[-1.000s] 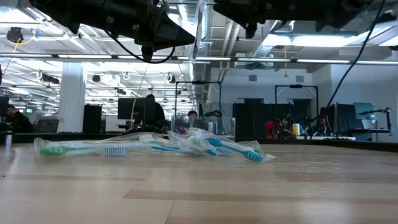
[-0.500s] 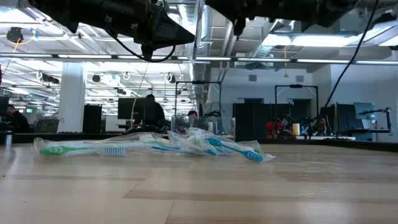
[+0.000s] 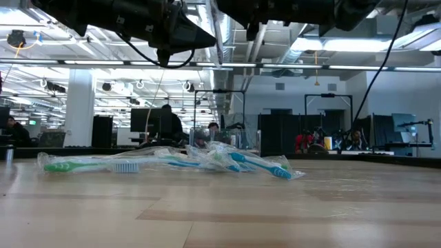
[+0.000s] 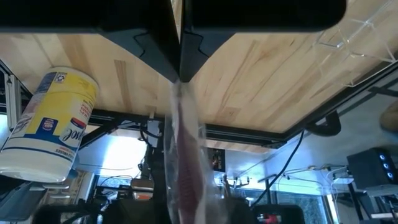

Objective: Pick & Place toothbrushing station
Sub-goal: Put the violet toothbrush into the transparent organizer

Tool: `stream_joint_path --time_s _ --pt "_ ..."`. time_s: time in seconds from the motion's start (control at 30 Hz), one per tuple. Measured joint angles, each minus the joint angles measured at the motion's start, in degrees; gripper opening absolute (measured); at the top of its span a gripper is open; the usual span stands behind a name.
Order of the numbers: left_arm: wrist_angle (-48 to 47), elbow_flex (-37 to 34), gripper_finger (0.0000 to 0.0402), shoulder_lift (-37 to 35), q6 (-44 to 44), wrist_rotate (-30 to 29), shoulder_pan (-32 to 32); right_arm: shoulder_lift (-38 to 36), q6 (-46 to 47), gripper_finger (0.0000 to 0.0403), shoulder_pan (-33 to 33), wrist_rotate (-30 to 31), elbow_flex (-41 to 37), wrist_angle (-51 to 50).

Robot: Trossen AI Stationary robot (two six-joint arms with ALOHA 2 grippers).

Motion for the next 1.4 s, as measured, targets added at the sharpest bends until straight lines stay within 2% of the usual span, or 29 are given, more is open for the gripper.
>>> stream_joint_path --time_s 0.37,0.8,1.1,1.17,1.4 --pt "0.0 0.0 0.0000 0.0 0.0 0.0 0.0 0.0 0.2 0.0103 -0.9 0.0 0.0 -2.4" --pt "-0.2 0.0 0.0000 0.0 0.0 0.0 0.0 0.0 1.2 0.0103 -1.6 0.1 0.0 0.7" --pt "-0.2 0.0 0.0000 0.0 0.0 0.0 0.0 -0.1 1.4 0.0103 -1.5 -1.3 3.2 -5.0" --pt "-0.2 0.0 0.0000 0.0 0.0 0.0 0.0 -0.1 1.2 0.0103 -1.6 -3.0 3.7 -5.1" --pt "-0.2 0.0 0.0000 0.0 0.0 0.0 0.0 -0.1 1.2 0.0103 -1.5 -3.3 3.9 -6.0"
